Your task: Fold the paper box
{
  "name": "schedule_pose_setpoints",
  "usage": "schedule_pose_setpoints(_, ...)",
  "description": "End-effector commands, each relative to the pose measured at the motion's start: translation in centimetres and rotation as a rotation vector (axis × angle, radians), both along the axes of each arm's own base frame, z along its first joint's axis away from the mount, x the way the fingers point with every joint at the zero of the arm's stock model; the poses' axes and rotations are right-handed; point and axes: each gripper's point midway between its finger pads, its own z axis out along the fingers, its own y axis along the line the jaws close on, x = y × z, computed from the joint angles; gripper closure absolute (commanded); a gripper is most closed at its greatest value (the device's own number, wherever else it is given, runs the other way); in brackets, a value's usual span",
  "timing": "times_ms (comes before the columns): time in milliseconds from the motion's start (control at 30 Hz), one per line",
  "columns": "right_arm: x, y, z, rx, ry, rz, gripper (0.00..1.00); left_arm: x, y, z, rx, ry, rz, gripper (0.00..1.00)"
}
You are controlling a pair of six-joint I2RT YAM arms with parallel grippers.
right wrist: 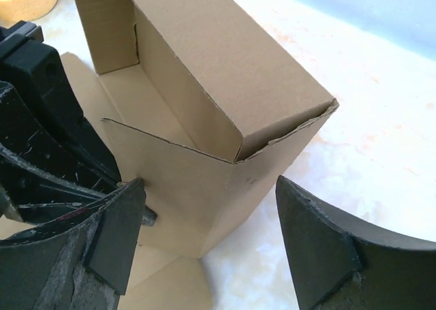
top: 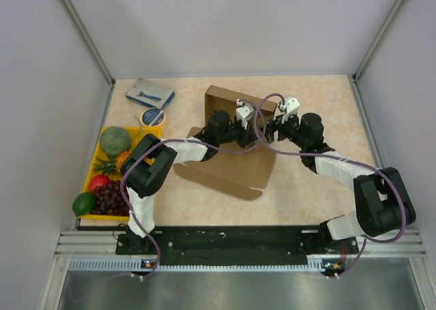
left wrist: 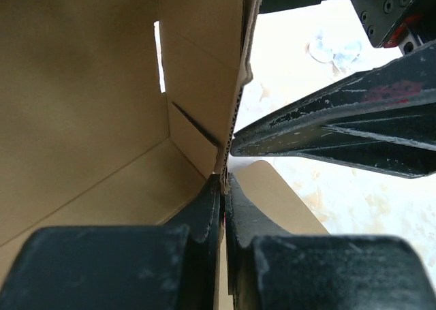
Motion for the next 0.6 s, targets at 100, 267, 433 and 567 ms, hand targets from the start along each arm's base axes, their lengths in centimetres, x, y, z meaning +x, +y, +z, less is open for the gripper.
schedule_pose_setpoints(100, 3.0, -0.1, 1.9, 0.020, -0.139, -0.047, 0.23, -0.4, -0.2, -1.7, 0.018, 0.072, -0.046, 1.00)
schedule_pose_setpoints(267, 3.3, 0.8, 1.1, 0.002, -0.105, 0.020, 0.22, -0.4, -0.4, -1.8, 0.032, 0.087, -0.059, 0.99)
schedule_pose_setpoints(433, 3.7, 1.2, 1.3, 0.003, -0.110, 0.034, 0.30, 0.4, 0.0, -1.7, 0.060, 0.093, -0.017, 0.92)
schedule_pose_setpoints(567, 4.0, 1.3, 1.1, 0.020, -0.112, 0.027, 0.40, 0.9, 1.0, -1.8, 0.072, 0.091, 0.049, 0.75)
